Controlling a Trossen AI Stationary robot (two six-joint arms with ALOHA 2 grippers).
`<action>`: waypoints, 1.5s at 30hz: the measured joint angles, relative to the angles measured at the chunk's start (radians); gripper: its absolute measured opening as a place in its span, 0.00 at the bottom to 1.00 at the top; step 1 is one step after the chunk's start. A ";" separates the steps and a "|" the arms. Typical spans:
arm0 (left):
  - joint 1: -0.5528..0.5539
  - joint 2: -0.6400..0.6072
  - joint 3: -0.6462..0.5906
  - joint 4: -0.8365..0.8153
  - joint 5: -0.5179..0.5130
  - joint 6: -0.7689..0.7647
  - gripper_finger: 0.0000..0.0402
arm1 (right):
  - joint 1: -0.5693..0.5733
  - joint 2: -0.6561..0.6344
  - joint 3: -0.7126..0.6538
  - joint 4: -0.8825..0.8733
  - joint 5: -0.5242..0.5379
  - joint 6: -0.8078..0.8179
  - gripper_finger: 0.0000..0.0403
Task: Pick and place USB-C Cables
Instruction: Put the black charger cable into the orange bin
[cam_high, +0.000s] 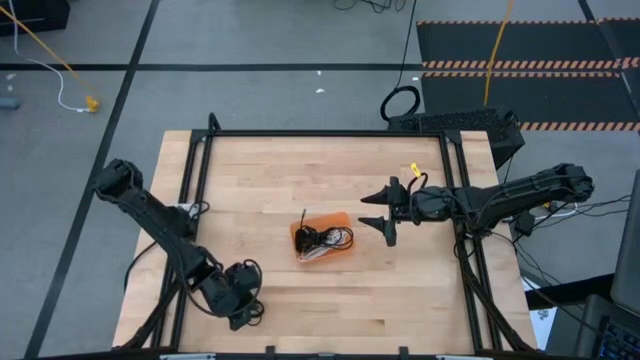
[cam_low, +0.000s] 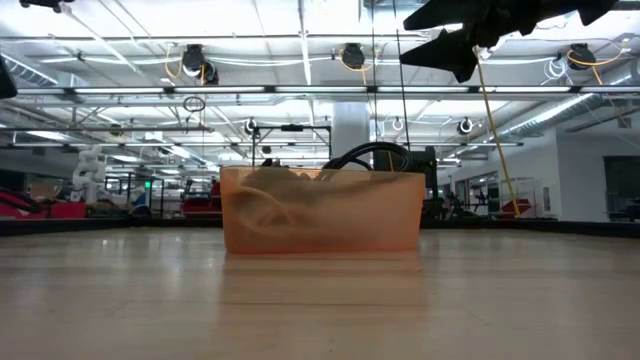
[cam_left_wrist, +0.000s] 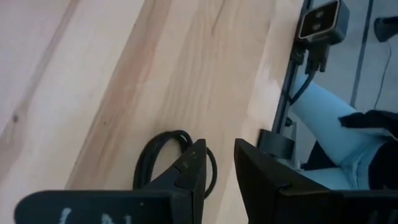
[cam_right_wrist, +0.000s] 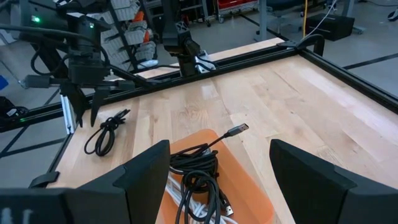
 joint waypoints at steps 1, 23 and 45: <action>0.000 0.000 0.000 -0.001 -0.005 -0.007 0.21 | 0.000 0.000 0.000 0.000 0.000 0.000 0.67; -0.036 0.076 0.000 -0.095 0.045 -0.407 0.57 | 0.000 0.000 0.000 0.000 0.000 0.000 0.67; -0.032 0.158 0.000 -0.257 0.044 -0.289 0.57 | 0.000 0.000 0.000 0.000 0.000 0.000 0.67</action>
